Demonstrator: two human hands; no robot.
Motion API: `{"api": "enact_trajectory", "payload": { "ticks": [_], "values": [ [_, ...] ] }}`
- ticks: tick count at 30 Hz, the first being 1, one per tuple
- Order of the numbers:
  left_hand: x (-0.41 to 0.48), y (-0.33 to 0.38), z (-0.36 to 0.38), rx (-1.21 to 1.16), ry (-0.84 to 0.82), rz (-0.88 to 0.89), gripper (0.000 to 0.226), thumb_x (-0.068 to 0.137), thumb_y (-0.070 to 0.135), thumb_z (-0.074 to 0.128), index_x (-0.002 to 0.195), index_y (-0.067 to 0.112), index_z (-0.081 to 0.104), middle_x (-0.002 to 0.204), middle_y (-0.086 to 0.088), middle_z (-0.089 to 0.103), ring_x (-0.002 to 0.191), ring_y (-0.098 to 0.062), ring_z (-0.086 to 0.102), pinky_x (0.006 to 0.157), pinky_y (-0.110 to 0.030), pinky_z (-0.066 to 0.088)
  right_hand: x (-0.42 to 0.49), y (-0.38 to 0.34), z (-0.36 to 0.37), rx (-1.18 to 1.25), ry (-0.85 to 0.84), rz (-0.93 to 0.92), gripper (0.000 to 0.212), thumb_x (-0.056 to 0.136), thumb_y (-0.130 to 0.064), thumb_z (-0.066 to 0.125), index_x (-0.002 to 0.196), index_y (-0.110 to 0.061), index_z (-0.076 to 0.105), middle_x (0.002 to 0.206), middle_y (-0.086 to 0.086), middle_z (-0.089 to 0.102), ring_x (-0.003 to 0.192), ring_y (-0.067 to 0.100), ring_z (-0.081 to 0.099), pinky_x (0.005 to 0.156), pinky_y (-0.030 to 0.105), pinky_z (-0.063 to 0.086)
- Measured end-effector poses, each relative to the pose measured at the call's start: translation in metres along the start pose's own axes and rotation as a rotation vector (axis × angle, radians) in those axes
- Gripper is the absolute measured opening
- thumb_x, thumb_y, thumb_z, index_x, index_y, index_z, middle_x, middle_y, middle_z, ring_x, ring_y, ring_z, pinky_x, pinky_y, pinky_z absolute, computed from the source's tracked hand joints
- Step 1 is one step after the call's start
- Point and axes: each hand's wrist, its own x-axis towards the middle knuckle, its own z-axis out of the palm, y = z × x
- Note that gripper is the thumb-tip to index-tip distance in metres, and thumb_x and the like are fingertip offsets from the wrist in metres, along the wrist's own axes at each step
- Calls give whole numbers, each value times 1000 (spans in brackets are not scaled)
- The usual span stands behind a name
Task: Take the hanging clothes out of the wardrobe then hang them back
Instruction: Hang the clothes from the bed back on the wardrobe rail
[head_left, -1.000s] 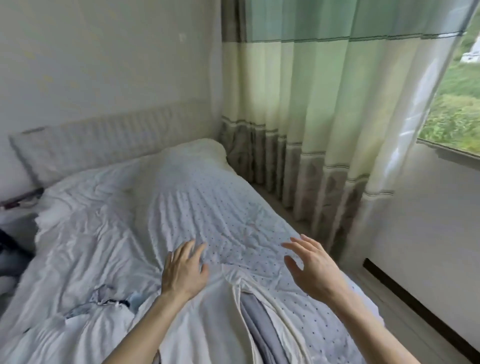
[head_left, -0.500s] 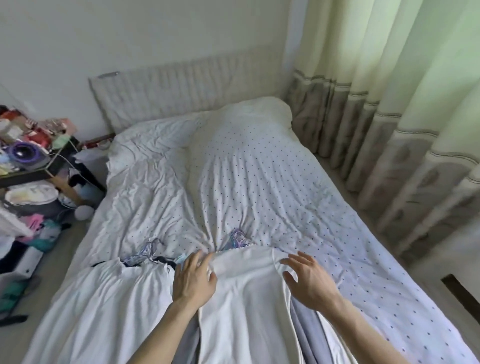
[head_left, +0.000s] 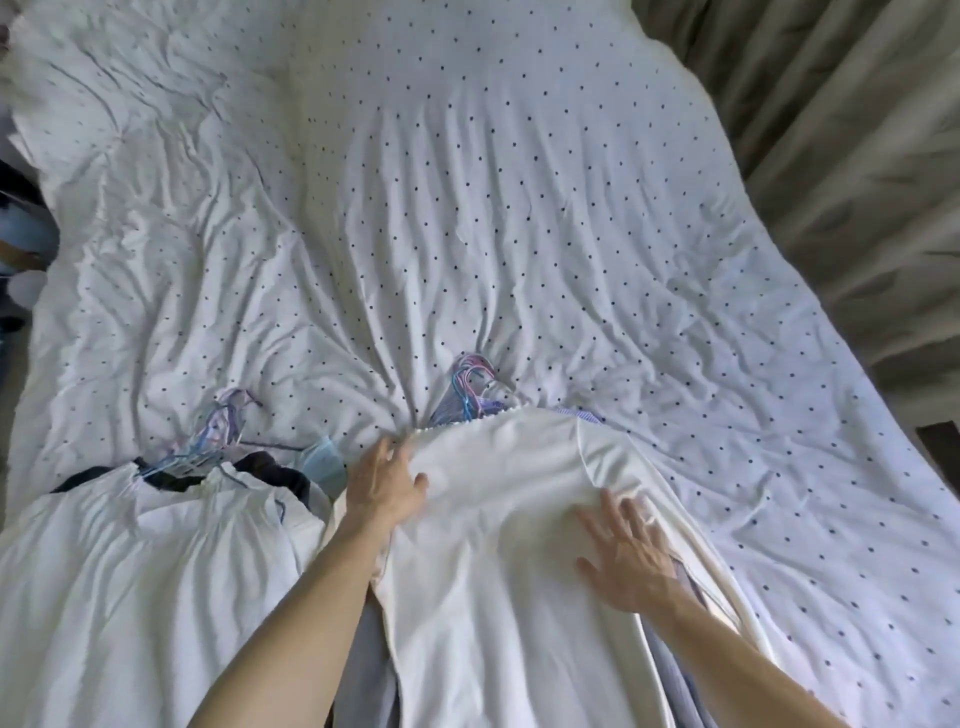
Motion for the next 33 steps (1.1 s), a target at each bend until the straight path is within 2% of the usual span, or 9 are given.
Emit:
{"api": "enact_trajectory", "payload": {
  "ticks": [4, 8, 11, 14, 20, 24, 27, 29, 33],
  "values": [
    [50, -9, 14, -11, -29, -40, 61, 91, 44, 53, 146, 23, 36, 147, -9, 44, 134, -31, 44, 105, -43, 43, 23, 6, 31, 49, 3, 40, 80, 92, -58, 46, 156, -42, 1, 163, 3, -23, 151, 33, -15, 119, 57, 9],
    [74, -10, 24, -92, -163, -60, 47, 90, 46, 55, 129, 19, 54, 129, -12, 61, 116, -34, 59, 95, -43, 50, 34, 12, 44, 60, 0, 55, 82, 88, -60, 48, 154, -45, 1, 164, 1, -22, 152, 32, -12, 120, 57, 8],
    [72, -3, 27, 48, -28, 10, 27, 89, 29, 53, 109, 14, 63, 115, -14, 64, 107, -36, 61, 87, -45, 54, 35, 13, 47, 69, -6, 60, 82, 88, -59, 49, 155, -44, 2, 164, 1, -22, 152, 32, -12, 119, 57, 10],
    [60, 13, 18, 124, -9, 40, 30, 87, 12, 50, 113, 14, 65, 118, -8, 64, 110, -32, 62, 88, -42, 55, 32, 10, 38, 82, -38, 63, 80, 91, -55, 49, 155, -44, 4, 164, 1, -21, 152, 32, -10, 119, 56, 10],
    [42, 27, -2, -112, 4, -61, 29, 87, 17, 49, 112, 8, 61, 122, -16, 59, 115, -36, 56, 91, -41, 47, 25, 16, 20, 128, -49, 45, 62, 93, -52, 49, 150, -43, 25, 167, 0, -5, 152, 29, 2, 120, 51, 16],
    [19, 32, -8, -309, 142, -31, 19, 90, 19, 54, 105, 10, 60, 110, -19, 65, 106, -38, 58, 84, -43, 45, 11, 20, 16, 164, -19, 30, 49, 90, -55, 47, 137, -45, 41, 162, 0, 8, 148, 31, 11, 115, 51, 25],
    [-3, 41, -14, -289, 281, 52, 16, 94, 16, 58, 107, 13, 65, 105, -17, 68, 100, -40, 62, 79, -44, 47, -6, 25, 13, 195, 21, 16, 51, 92, -55, 45, 142, -42, 42, 153, 1, 25, 149, 28, 13, 119, 43, 20],
    [-19, 51, -21, -247, 351, 76, 18, 97, 21, 56, 110, 16, 67, 103, -17, 71, 95, -40, 65, 74, -44, 49, -23, 30, 14, 244, 23, 46, 54, 97, -51, 45, 148, -35, 38, 161, 5, 20, 152, 27, 8, 122, 39, 15],
    [-57, 80, -40, -199, 387, 149, 22, 100, 27, 53, 115, 21, 68, 102, -17, 72, 95, -40, 65, 73, -44, 50, -66, 38, 9, 382, 90, 73, 46, 95, -50, 45, 137, -32, 48, 163, 0, 19, 151, 22, 14, 117, 41, 29]
  ]
}}
